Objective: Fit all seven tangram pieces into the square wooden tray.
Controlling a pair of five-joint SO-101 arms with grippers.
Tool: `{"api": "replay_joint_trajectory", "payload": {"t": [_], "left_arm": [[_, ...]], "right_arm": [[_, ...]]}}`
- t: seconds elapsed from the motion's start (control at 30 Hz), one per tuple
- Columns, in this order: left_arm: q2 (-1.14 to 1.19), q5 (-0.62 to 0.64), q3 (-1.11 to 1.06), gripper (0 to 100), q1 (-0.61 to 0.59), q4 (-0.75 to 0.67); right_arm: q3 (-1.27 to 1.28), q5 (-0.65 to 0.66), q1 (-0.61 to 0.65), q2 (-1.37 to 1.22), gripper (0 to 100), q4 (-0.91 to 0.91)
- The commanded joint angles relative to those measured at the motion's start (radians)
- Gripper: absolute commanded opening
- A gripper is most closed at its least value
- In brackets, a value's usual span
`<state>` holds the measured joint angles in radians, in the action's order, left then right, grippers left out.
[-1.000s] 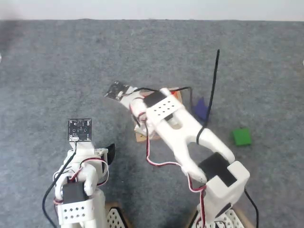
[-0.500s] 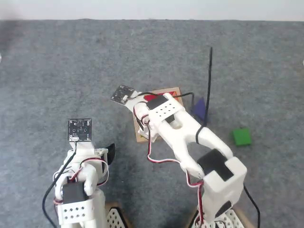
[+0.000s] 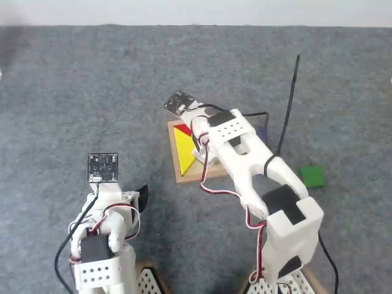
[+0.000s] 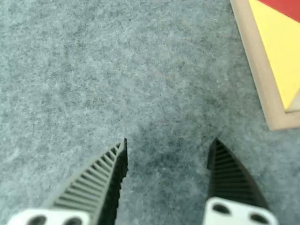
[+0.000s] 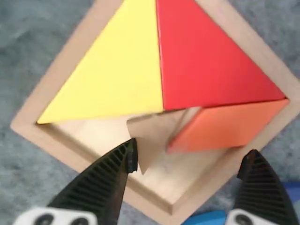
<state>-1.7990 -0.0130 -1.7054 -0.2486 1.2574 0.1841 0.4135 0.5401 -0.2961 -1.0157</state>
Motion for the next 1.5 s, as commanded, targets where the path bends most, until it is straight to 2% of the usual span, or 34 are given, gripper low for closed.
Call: {"api": "replay_joint_trajectory", "payload": {"t": [0.0, 0.17, 0.47, 0.77, 1.0, 1.27, 1.37, 1.47], "left_arm": [[-0.021, 0.008, 0.022, 27, 0.0, 0.005], [-0.021, 0.008, 0.022, 27, 0.0, 0.005], [-0.021, 0.008, 0.022, 27, 0.0, 0.005], [-0.021, 0.008, 0.022, 27, 0.002, 0.005], [-0.021, 0.008, 0.022, 27, 0.002, 0.005], [-0.021, 0.008, 0.022, 27, 0.002, 0.005], [-0.021, 0.008, 0.022, 27, 0.002, 0.005], [-0.021, 0.008, 0.022, 27, 0.002, 0.005]], "right_arm": [[-0.049, -0.034, -0.018, 0.002, 34.2, 0.065], [-0.064, -0.038, -0.03, -0.045, 34.2, 0.101], [-0.239, -0.043, -0.091, -0.137, 34.1, 0.015], [-0.252, -0.077, -0.114, 0.004, 34.2, -0.018], [-0.242, -0.095, -0.245, 0.199, 34.2, -0.151], [-0.242, -0.095, -0.371, 0.236, 34.1, -0.334], [-0.242, -0.095, -0.369, 0.213, 34.1, -0.354], [-0.236, -0.095, -0.306, 0.17, 34.0, -0.292]]}}
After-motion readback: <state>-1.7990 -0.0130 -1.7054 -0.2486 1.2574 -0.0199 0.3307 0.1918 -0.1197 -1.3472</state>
